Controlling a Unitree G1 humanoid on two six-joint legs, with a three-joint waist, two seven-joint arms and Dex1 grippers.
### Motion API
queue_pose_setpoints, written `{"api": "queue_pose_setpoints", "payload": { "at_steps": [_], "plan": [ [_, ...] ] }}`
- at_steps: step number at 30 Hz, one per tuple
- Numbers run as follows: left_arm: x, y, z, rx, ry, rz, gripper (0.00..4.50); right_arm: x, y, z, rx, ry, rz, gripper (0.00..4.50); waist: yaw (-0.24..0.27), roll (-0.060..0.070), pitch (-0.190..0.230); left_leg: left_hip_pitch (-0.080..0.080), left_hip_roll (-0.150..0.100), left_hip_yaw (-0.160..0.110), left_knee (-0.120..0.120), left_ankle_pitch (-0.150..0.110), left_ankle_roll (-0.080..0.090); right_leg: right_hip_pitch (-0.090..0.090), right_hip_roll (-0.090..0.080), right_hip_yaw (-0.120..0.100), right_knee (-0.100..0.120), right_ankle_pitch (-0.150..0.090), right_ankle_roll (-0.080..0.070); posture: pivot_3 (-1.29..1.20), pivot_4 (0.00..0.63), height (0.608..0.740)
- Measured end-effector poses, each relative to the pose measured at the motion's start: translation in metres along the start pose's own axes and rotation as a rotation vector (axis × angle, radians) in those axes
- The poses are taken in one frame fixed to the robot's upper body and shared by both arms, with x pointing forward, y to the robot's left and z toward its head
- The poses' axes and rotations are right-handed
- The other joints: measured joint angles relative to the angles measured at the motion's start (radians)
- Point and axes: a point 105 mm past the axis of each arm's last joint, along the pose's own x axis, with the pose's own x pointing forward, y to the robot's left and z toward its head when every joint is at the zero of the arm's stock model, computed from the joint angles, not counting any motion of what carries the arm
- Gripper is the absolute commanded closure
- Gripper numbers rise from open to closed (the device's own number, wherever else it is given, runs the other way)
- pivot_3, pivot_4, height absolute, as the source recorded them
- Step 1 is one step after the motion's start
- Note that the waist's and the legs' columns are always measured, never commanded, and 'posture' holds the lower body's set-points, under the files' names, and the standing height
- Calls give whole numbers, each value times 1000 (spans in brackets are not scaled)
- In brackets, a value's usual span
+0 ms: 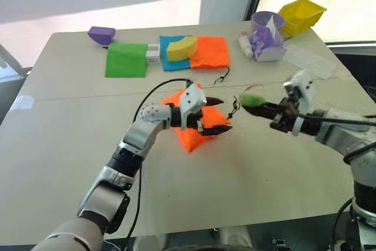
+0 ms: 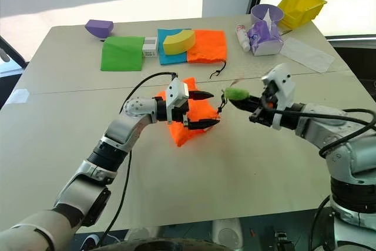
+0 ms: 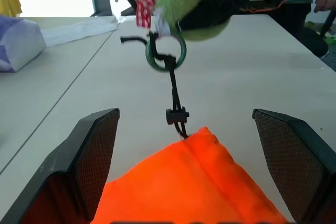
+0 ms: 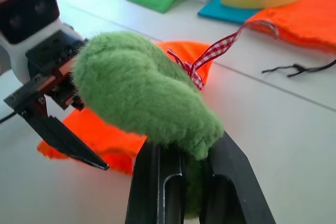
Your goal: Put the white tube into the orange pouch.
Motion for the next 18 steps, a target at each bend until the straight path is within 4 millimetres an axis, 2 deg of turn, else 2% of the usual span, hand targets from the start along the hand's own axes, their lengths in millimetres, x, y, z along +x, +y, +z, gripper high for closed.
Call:
{"api": "queue_pose_setpoints", "payload": {
  "at_steps": [2,7,12,18],
  "plan": [
    [2,0,3,-11,-25,4,120,0,7,0,21,8,41,4500,0,0,0,0,0,0,0,0,0,0,0,0,0,0,0,0,150,740],
    [2,8,12,-24,-80,50,120,5,20,-20,51,85,96,4500,1,0,0,-1,0,0,2,0,0,0,0,0,0,1,1,0,150,740],
    [16,3,14,-45,-105,32,120,7,21,-8,26,53,105,4500,1,0,0,-1,0,0,7,0,0,3,0,-1,-1,1,1,0,150,740],
    [23,-6,5,-25,-62,-16,120,9,19,-11,39,60,95,4500,1,0,0,-1,0,0,8,0,0,3,0,0,-1,1,0,0,150,740]
  ]
}}
